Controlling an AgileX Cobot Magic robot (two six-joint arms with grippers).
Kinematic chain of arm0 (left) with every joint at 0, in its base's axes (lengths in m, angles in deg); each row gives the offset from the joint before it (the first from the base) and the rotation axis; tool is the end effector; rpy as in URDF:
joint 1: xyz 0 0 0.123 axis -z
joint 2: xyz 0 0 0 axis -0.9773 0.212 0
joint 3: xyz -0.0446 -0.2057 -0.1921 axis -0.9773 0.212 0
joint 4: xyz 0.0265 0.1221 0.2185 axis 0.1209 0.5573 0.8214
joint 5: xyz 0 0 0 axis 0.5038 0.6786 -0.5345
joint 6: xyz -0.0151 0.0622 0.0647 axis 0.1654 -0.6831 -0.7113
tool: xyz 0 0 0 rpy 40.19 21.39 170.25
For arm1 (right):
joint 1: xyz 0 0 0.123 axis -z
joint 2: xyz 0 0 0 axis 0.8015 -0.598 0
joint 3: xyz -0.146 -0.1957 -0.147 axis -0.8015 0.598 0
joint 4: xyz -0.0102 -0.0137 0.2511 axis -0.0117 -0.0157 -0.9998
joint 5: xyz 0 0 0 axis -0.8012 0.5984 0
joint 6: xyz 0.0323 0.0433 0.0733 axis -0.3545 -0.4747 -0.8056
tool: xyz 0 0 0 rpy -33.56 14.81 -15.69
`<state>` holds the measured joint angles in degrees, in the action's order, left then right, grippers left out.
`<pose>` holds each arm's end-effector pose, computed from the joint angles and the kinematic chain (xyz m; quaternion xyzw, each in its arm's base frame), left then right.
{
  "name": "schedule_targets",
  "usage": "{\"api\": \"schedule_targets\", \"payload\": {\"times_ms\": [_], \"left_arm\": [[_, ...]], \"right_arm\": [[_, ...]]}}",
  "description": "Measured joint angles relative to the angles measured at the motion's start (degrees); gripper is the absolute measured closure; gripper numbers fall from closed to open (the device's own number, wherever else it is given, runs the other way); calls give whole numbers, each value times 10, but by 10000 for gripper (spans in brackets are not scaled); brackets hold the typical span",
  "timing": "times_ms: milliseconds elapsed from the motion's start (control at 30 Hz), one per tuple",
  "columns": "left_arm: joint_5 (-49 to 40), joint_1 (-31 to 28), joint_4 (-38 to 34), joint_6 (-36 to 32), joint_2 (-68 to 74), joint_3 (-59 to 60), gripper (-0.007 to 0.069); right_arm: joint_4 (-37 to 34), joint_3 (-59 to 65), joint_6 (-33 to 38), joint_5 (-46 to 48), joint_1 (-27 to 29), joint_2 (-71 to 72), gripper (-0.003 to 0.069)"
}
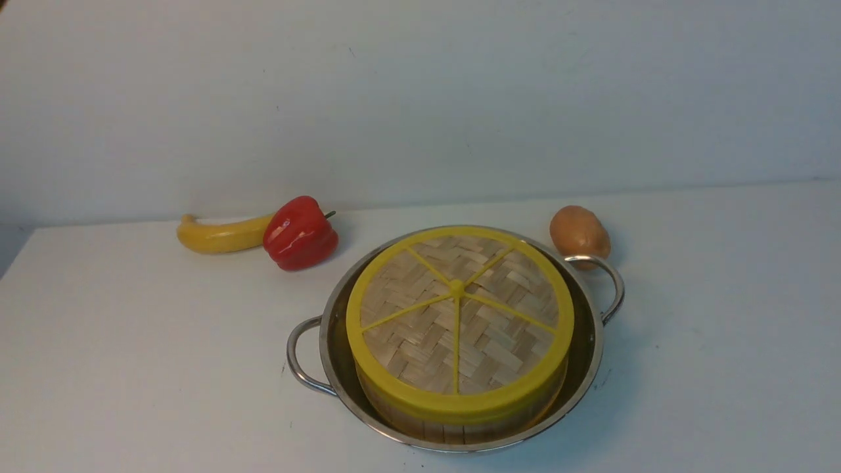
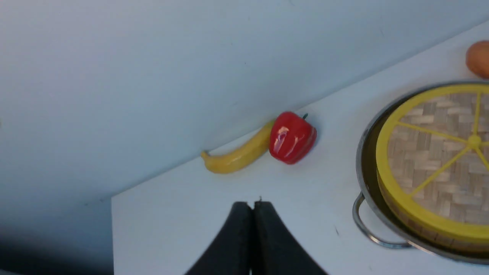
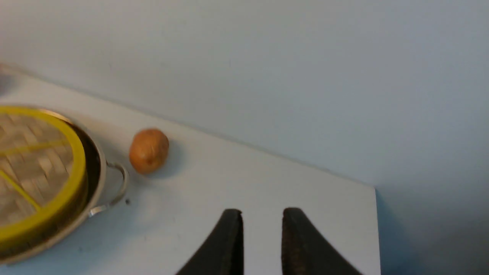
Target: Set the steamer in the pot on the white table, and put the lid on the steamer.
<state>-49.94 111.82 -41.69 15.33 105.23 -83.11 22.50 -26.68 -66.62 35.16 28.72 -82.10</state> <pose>0.1351 -0.0434 0.4868 0.1841 0.8449 0.0737 0.4968 0.0928 0.0063 0.4519 -0.1472 0.8653 -0.0874 0.4712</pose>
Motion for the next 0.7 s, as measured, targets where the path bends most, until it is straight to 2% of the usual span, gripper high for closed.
{"api": "schedule_targets", "payload": {"times_ms": [67, 100, 167, 400, 700], "left_arm": [[12, 0, 0, 11, -46, 49, 645], [27, 0, 1, 24, -85, 97, 645], [62, 0, 1, 48, -155, 179, 645], [150, 0, 2, 109, -310, 367, 645], [212, 0, 2, 127, -463, 515, 645]], "right_arm": [[9, 39, -6, -1, 0, 27, 566], [19, 96, -18, -14, 0, 75, 629], [29, 160, -42, -42, 0, 143, 663], [32, 266, -84, -72, 0, 278, 666], [36, 336, -87, -92, 0, 350, 666]]}}
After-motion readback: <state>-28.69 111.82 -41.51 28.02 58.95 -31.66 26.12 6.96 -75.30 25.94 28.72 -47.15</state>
